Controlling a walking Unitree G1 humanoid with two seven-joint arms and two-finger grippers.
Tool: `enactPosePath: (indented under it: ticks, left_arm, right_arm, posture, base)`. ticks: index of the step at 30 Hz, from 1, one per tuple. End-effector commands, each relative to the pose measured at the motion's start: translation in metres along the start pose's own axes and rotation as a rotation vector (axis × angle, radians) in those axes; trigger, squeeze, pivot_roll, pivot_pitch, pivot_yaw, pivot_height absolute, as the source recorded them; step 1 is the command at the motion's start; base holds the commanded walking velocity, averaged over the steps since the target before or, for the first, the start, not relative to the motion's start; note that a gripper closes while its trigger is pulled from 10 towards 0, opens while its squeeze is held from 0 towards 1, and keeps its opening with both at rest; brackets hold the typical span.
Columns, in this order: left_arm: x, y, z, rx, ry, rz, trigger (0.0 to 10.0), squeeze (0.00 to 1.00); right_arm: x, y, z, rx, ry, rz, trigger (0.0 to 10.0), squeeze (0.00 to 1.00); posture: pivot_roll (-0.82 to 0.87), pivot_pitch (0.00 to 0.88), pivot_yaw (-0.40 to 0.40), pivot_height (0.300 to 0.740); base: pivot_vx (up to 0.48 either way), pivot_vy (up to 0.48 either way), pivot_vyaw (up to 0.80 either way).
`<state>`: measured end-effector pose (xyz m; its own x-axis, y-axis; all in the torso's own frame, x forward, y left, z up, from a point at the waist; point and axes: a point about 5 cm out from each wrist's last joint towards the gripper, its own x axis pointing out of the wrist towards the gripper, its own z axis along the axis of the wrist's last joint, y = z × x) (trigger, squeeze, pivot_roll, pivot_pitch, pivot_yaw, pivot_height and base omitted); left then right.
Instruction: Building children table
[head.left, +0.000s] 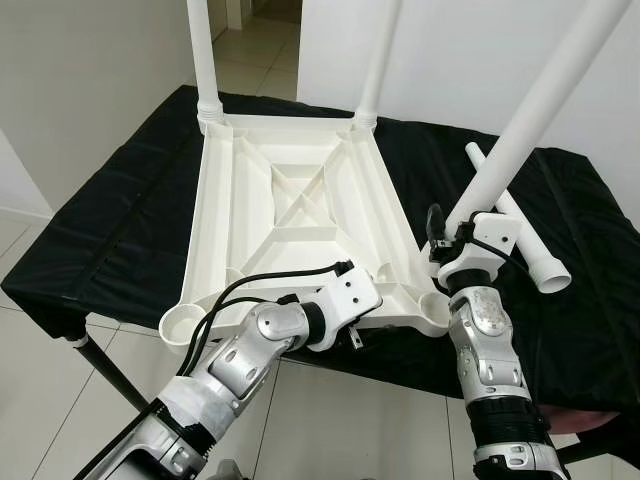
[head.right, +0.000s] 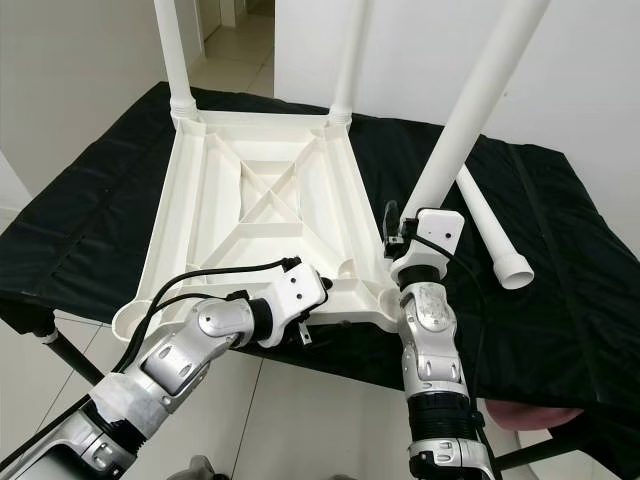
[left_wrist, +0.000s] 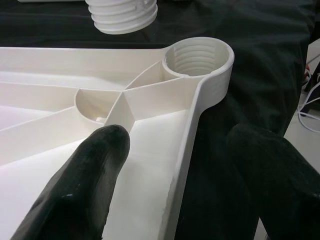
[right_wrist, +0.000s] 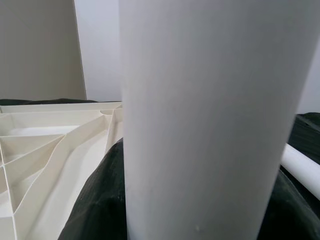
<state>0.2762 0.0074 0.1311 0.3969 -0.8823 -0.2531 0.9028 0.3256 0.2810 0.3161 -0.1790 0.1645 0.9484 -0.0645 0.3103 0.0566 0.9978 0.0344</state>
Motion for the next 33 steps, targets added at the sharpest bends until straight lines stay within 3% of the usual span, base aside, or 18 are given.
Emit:
enactPosePath:
  ticks: [1,6,17,18,20,21,23,25,33]
  left_arm:
    - [0.005,-0.002,-0.004,0.012,0.053,-0.049,10.0,0.0]
    - [0.012,0.001,-0.018,0.039,0.165,-0.04,10.0,0.0]
    - [0.018,0.006,-0.029,0.058,0.277,-0.052,10.0,0.0]
    - [0.018,0.006,-0.03,0.058,0.287,-0.062,7.5,0.0]
    - [0.019,0.006,-0.031,0.058,0.295,-0.068,7.5,0.0]
    - [0.018,0.007,-0.032,0.058,0.302,-0.076,1.2,0.0]
    - [0.018,0.007,-0.032,0.058,0.302,-0.076,1.2,0.0]
    - [0.015,0.009,-0.033,0.069,0.304,-0.098,0.0,0.0]
    - [0.001,0.015,-0.037,0.109,0.32,-0.161,0.0,0.0]
  right_arm:
    - [-0.001,-0.005,0.004,-0.014,-0.019,-0.015,10.0,0.0]
    - [0.001,-0.007,0.005,-0.018,-0.023,-0.026,10.0,0.0]
    - [0.001,-0.008,0.007,-0.019,-0.026,-0.039,10.0,0.0]
    - [0.001,-0.009,0.007,-0.02,-0.027,-0.042,10.0,0.0]
    - [0.001,-0.009,0.007,-0.021,-0.028,-0.043,10.0,0.0]
    - [0.001,-0.009,0.007,-0.022,-0.028,-0.045,10.0,0.0]
    - [0.001,-0.009,0.007,-0.022,-0.028,-0.045,10.0,0.0]
    - [0.001,-0.01,0.007,-0.024,-0.028,-0.048,10.0,0.0]
    - [0.001,-0.01,0.007,-0.024,-0.028,-0.05,10.0,0.0]
  posture:
    - [-0.05,0.0,-0.029,0.74]
    - [-0.05,0.0,-0.023,0.74]
    - [-0.05,0.0,-0.016,0.74]
    - [-0.06,0.0,-0.013,0.74]
    - [-0.06,0.0,-0.013,0.74]
    - [-0.06,0.0,-0.01,0.74]
    - [-0.06,0.0,-0.01,0.74]
    - [-0.06,0.0,-0.01,0.74]
    - [-0.06,0.0,-0.01,0.74]
  base:
    - [0.0,0.0,0.0]
    - [0.0,0.0,0.0]
    - [0.0,0.0,0.0]
    - [0.0,0.0,0.0]
    - [0.0,0.0,0.0]
    - [0.0,0.0,0.0]
    - [0.0,0.0,0.0]
    - [0.0,0.0,0.0]
    - [0.0,0.0,0.0]
